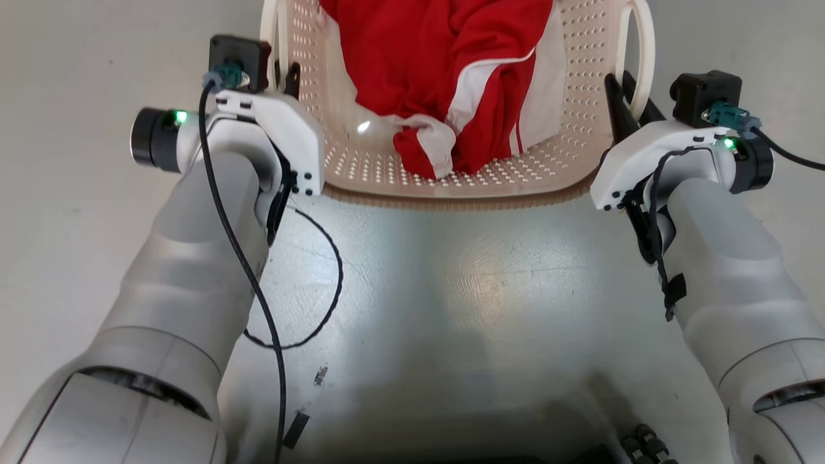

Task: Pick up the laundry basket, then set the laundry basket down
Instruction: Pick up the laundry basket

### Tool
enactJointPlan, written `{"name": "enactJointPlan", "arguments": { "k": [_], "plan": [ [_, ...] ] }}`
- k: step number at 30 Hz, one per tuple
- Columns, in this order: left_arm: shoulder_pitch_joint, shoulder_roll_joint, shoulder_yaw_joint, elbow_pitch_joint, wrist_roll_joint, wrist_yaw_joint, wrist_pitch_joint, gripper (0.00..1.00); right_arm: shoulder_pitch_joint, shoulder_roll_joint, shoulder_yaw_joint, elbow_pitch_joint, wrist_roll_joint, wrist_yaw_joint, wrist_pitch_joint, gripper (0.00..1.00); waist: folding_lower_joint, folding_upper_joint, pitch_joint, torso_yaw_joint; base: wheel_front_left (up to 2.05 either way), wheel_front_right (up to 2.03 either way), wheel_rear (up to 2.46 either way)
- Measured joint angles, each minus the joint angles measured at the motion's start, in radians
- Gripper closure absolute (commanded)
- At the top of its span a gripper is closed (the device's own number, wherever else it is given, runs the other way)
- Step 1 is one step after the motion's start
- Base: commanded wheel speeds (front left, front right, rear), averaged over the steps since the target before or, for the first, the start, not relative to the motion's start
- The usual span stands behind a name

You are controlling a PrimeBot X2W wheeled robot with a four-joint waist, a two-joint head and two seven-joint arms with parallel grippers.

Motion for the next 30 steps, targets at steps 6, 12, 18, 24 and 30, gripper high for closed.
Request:
{"name": "enactJointPlan", "arguments": {
  "k": [6,12,18,24,30],
  "plan": [
    [0.047,0.0,-0.025,0.0,-0.026,0.004,0.012,1.0,0.009,0.001,0.037,0.036,0.025,0.0,0.001,1.0,0.0,0.0,-0.047,0.001,0.0,0.0,0.0],
    [0.127,-0.001,-0.048,0.004,-0.067,0.005,0.045,1.0,0.059,0.002,0.106,0.062,0.05,0.0,0.038,1.0,0.0,0.0,-0.126,0.0,0.0,0.0,0.0],
    [0.229,-0.002,-0.078,0.004,-0.098,0.007,0.073,1.0,0.143,0.004,0.186,0.065,0.107,0.0,0.082,1.0,0.0,0.0,-0.242,0.0,0.0,0.0,0.0],
    [0.366,-0.003,-0.11,0.001,-0.152,0.007,0.1,1.0,0.254,0.008,0.266,0.059,0.175,0.0,0.146,1.0,0.0,0.0,-0.388,-0.003,0.0,0.0,0.0],
    [0.505,0.0,-0.159,-0.031,-0.213,0.007,0.144,1.0,0.363,0.008,0.323,0.059,0.228,-0.001,0.208,1.0,0.0,0.0,-0.548,-0.008,0.0,0.0,0.0]
  ]
}}
